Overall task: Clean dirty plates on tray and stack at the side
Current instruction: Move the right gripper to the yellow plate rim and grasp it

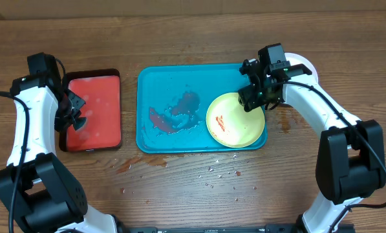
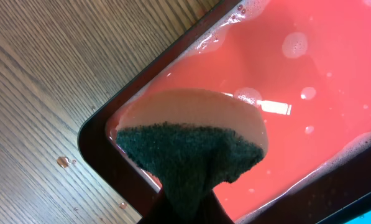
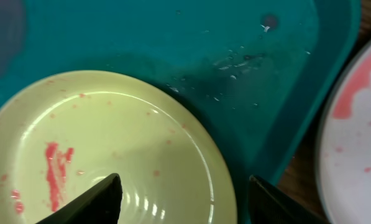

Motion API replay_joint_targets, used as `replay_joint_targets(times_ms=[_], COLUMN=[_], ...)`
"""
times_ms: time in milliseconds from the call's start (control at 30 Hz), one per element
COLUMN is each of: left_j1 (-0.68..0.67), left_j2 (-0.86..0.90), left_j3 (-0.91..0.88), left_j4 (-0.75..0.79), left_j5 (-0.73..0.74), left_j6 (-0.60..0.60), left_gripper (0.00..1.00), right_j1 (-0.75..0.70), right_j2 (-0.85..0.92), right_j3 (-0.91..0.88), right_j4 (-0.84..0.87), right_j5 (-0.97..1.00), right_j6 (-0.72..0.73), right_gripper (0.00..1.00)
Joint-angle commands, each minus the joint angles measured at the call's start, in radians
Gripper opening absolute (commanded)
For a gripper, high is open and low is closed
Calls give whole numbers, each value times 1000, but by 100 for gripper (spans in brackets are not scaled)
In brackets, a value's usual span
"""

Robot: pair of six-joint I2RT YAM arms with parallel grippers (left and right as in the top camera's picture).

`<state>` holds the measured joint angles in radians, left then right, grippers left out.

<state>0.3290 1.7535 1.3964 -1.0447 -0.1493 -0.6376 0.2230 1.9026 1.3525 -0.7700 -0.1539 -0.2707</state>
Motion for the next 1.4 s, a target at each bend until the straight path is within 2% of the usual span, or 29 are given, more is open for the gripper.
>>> replay_joint_targets(times_ms=[0,233,367,467,633,767,1133,1267,1367], left_j1=[-2,-2,-2,-2,-2,-2,-2,-2,-2], left_j2=[1,1,1,1,1,1,1,1,1], left_j3=[-8,-8,-8,-8,-8,-8,-8,-8,-8], left_j4=[4,9,14,14,14,18,17,16,13], left_j5=[10,10,10,10,10,13,13,13,13], left_j6=[-13,-13,-13,-13,-13,-13,-13,-13,-13], left_gripper=[4,4,4,4,4,4,4,4,4], right_j1=[-12,-27,-21,-21,-21,-20,-20,-20,-20], right_j2=[-22,56,91,93,93,93,103,111,112], right_j3=[-7,-7,-7,-7,-7,-7,-7,-7,-7], right_j4=[15,31,24,23,-4,-50,-69,-57,-58], right_j5=[75,-6,-5,-5,-5,-5,-5,-4,-4], right_j6=[-27,-75,-74,-74,-57,12,18,66,119], right_gripper=[66,65,54,51,38,41,41,27,13])
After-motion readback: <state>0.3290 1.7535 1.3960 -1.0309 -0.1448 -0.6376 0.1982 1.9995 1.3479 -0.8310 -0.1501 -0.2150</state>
